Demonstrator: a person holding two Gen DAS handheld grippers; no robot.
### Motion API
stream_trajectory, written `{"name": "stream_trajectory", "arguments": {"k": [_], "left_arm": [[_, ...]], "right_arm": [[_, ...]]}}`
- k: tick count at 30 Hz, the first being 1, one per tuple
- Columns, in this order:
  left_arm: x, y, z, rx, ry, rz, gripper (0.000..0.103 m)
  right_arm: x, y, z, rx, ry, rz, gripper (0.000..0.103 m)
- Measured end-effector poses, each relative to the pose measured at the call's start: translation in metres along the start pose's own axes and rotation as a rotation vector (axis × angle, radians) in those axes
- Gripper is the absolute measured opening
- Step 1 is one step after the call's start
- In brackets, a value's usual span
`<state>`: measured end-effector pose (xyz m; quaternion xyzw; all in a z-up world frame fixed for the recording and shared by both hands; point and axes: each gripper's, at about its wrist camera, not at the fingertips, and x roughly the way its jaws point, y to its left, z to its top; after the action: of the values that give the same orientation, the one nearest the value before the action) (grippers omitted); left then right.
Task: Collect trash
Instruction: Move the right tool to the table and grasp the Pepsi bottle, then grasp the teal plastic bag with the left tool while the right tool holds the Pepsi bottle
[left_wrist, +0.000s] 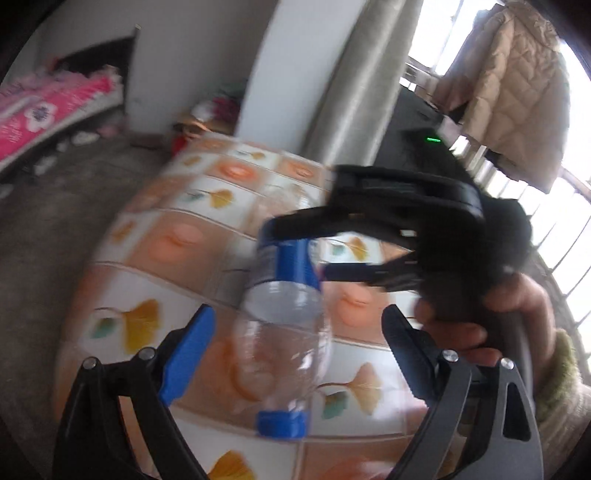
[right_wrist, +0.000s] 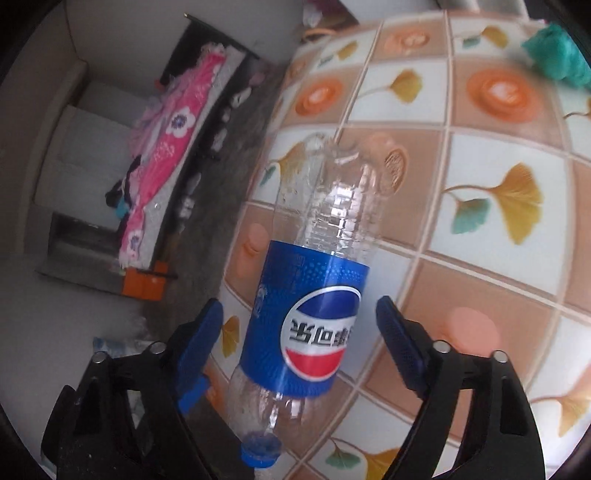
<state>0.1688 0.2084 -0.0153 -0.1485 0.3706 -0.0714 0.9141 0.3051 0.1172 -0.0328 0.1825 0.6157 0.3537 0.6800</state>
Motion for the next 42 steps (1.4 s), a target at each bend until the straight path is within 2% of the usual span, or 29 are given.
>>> {"name": "stream_trajectory", "arguments": {"k": [1, 3, 7, 12, 18, 20, 25, 33, 35, 38, 40, 42], "left_arm": [[0.006, -0.001, 0.001, -0.002, 0.011, -0.022, 0.089], [0.016, -0.003, 0.001, -0.013, 0.03, -0.047, 0.088], [0.027, -0.024, -0.001, -0.002, 0.066, -0.135, 0.088], [0.041, -0.074, -0.01, 0.086, 0.105, -0.24, 0.088], [0.064, -0.141, -0.019, 0.183, 0.197, -0.412, 0.088], [0.069, -0.16, -0.02, 0.232, 0.217, -0.436, 0.088], [0.078, -0.17, -0.003, 0.312, 0.186, -0.392, 0.088], [0.146, -0.138, 0.087, 0.254, 0.026, -0.192, 0.088], [0.17, -0.142, 0.107, 0.313, 0.003, -0.181, 0.088], [0.212, -0.158, 0.128, 0.427, 0.014, -0.142, 0.088], [0.233, -0.169, 0.137, 0.469, 0.029, -0.135, 0.088], [0.261, -0.177, 0.147, 0.505, 0.045, -0.095, 0.088]], "right_arm": [[0.003, -0.001, 0.0, 0.009, 0.017, 0.003, 0.065], [0.004, -0.01, 0.002, 0.039, 0.039, 0.063, 0.06], [-0.022, -0.027, -0.004, 0.008, -0.013, 0.039, 0.059], [-0.067, -0.059, -0.022, 0.026, -0.052, 0.019, 0.059], [-0.123, -0.112, -0.043, 0.077, -0.138, -0.04, 0.059], [-0.141, -0.132, -0.052, 0.104, -0.168, -0.043, 0.059], [-0.175, -0.171, -0.068, 0.18, -0.256, -0.039, 0.059], [-0.184, -0.198, -0.072, 0.211, -0.324, 0.034, 0.06], [-0.187, -0.198, -0.072, 0.206, -0.331, 0.023, 0.06], [-0.188, -0.194, -0.075, 0.2, -0.342, -0.019, 0.061], [-0.186, -0.194, -0.076, 0.205, -0.336, -0.029, 0.061], [-0.192, -0.2, -0.081, 0.212, -0.333, -0.033, 0.059]]}}
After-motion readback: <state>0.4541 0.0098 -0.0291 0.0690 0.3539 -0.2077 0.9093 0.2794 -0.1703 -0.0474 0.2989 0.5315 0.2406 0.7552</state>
